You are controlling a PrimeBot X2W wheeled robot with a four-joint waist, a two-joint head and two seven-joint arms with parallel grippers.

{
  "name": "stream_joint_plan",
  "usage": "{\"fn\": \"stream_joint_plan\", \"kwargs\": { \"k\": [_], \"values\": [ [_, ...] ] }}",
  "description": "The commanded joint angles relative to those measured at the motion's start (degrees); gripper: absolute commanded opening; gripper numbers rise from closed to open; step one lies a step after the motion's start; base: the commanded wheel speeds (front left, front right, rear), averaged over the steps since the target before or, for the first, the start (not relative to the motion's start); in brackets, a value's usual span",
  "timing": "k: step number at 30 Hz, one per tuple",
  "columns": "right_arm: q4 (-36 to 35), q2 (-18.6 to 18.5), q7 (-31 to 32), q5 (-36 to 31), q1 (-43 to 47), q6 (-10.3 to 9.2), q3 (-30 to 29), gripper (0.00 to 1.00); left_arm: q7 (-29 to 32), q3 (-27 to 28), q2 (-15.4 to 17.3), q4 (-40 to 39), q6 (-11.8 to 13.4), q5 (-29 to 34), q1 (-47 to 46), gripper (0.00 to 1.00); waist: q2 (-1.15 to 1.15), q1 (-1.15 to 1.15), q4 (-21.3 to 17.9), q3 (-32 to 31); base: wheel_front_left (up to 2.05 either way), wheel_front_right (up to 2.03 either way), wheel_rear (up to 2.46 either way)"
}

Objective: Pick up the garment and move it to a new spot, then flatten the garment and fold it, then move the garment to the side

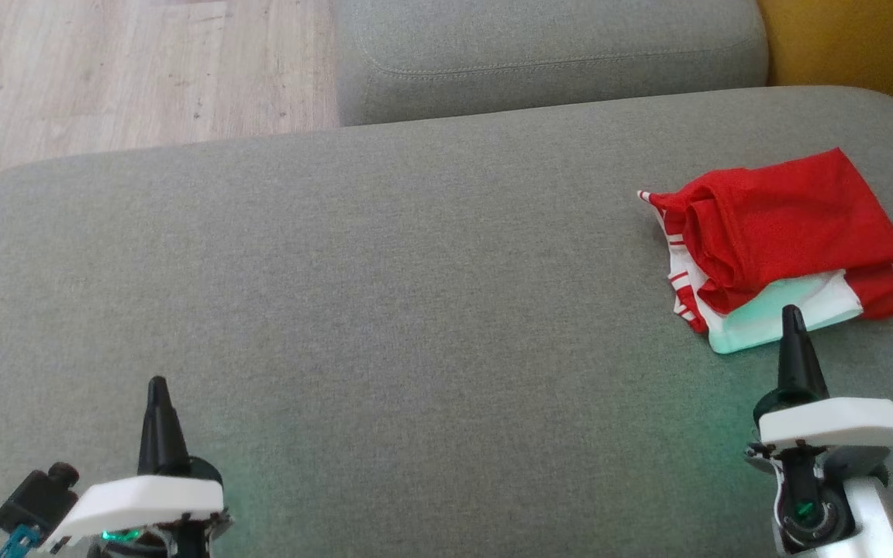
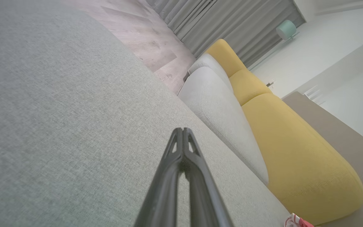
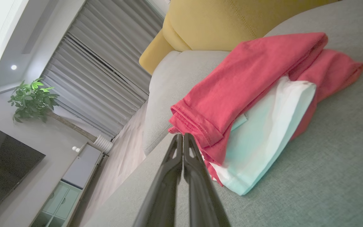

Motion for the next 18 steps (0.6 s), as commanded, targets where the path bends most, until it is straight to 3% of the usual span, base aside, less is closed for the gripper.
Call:
{"fn": "stream_joint_plan", "kwargs": {
  "k": [1, 18],
  "values": [
    [-2.21, -0.16, 0.35, 1.83, -1.69, 0.22, 0.19, 0.00, 0.44, 1.34, 0.29, -1.66, -0.36, -1.59, -3.14, 0.00, 0.00, 0.00, 0.03, -0.03, 0.00, 0.00, 0.00],
    [-3.00, -0.14, 3.01, 11.88, -1.35, 0.27, -0.91, 0.00, 3.15, 2.61, 0.35, -1.56, -0.62, -10.94, -3.63, 0.00, 0.00, 0.00, 0.27, -0.34, 0.00, 0.00, 0.00]
  ]
}}
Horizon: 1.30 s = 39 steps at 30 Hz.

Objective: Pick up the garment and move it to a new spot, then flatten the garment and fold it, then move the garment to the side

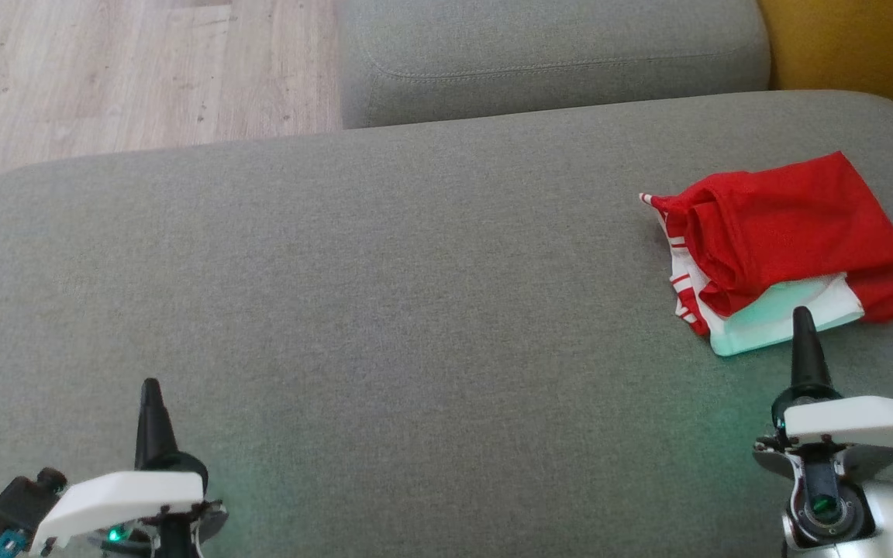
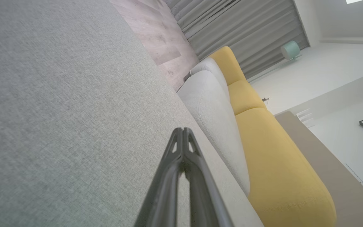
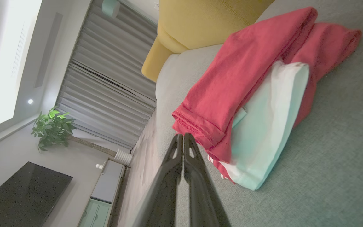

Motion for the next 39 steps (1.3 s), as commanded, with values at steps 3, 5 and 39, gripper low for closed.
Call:
{"fn": "stream_joint_plan", "kwargs": {
  "k": [3, 5, 39],
  "values": [
    [-2.37, -0.19, 0.61, 2.57, -1.38, 0.28, 0.35, 0.00, 0.86, 1.86, 0.37, -1.67, -0.61, -2.25, -3.10, 0.00, 0.00, 0.00, 0.04, -0.05, 0.00, 0.00, 0.00],
    [-2.47, -0.18, 0.94, 3.83, -1.34, 0.29, 0.21, 0.00, 1.20, 2.01, 0.37, -1.66, -0.64, -3.42, -3.16, 0.00, 0.00, 0.00, 0.07, -0.09, 0.00, 0.00, 0.00],
    [-4.09, -0.13, 6.44, 24.55, -0.65, 0.40, -2.05, 0.00, 6.78, 4.63, 0.51, -1.45, -1.17, -22.69, -4.18, 0.00, 0.00, 0.00, 0.58, -0.74, 0.00, 0.00, 0.00]
  ]
}}
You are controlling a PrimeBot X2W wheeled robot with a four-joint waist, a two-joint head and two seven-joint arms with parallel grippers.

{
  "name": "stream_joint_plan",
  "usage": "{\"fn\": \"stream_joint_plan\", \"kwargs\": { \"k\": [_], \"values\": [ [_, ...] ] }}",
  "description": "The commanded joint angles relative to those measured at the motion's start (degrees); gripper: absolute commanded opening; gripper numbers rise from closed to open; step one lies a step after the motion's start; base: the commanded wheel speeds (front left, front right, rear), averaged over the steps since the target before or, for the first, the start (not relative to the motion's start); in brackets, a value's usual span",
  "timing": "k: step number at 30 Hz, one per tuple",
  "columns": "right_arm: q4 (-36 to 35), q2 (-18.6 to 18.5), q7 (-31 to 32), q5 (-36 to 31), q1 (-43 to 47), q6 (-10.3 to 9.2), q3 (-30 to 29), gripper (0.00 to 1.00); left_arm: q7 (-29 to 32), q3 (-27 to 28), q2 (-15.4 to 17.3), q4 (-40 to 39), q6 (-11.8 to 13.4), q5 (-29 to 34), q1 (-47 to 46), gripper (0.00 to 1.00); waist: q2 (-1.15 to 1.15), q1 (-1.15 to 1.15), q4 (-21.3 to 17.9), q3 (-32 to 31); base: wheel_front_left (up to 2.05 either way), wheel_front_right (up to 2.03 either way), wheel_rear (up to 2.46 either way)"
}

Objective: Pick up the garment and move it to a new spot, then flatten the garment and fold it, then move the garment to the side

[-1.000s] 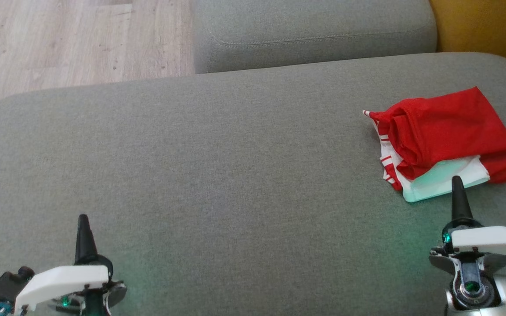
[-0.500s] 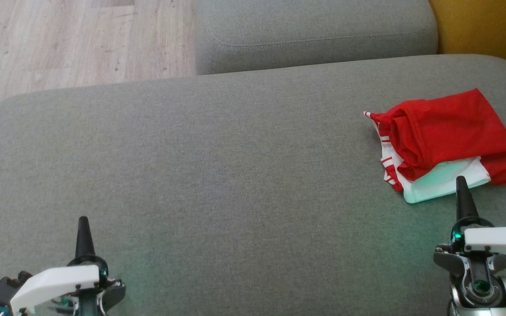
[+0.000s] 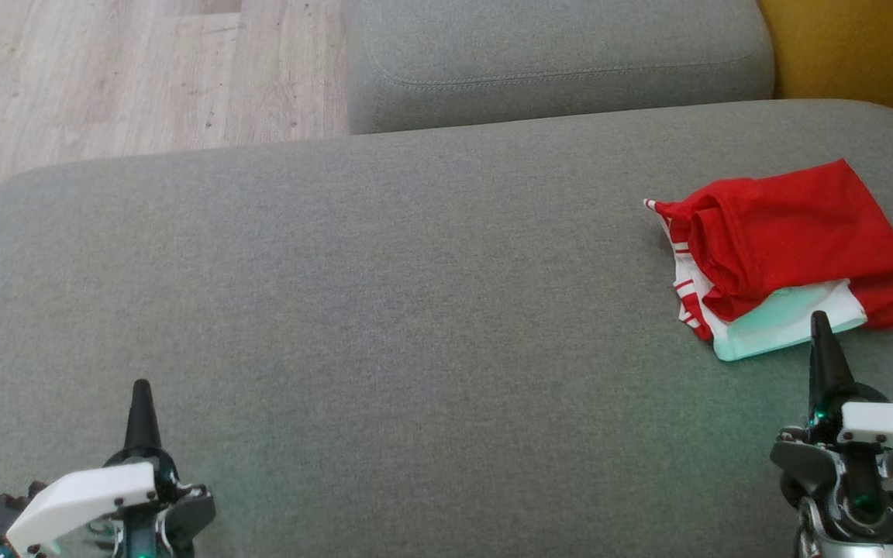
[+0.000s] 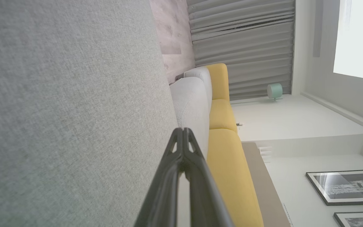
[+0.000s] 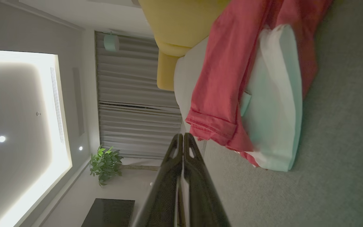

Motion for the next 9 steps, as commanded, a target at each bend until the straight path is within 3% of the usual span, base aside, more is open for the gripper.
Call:
{"fn": "stream_joint_plan", "kwargs": {
  "k": [1, 9],
  "values": [
    [-2.50, -0.20, 0.81, 1.51, -1.18, 0.40, 0.75, 0.00, 0.46, 1.92, 0.50, -1.61, -0.65, -1.26, -3.00, 0.00, 0.00, 0.00, 0.01, -0.02, 0.00, 0.00, 0.00],
    [-2.89, -0.19, 2.14, 6.54, -1.01, 0.43, 0.20, 0.00, 1.82, 2.56, 0.54, -1.56, -0.77, -5.94, -3.25, 0.00, 0.00, 0.00, 0.14, -0.17, 0.00, 0.00, 0.00]
  ]
}}
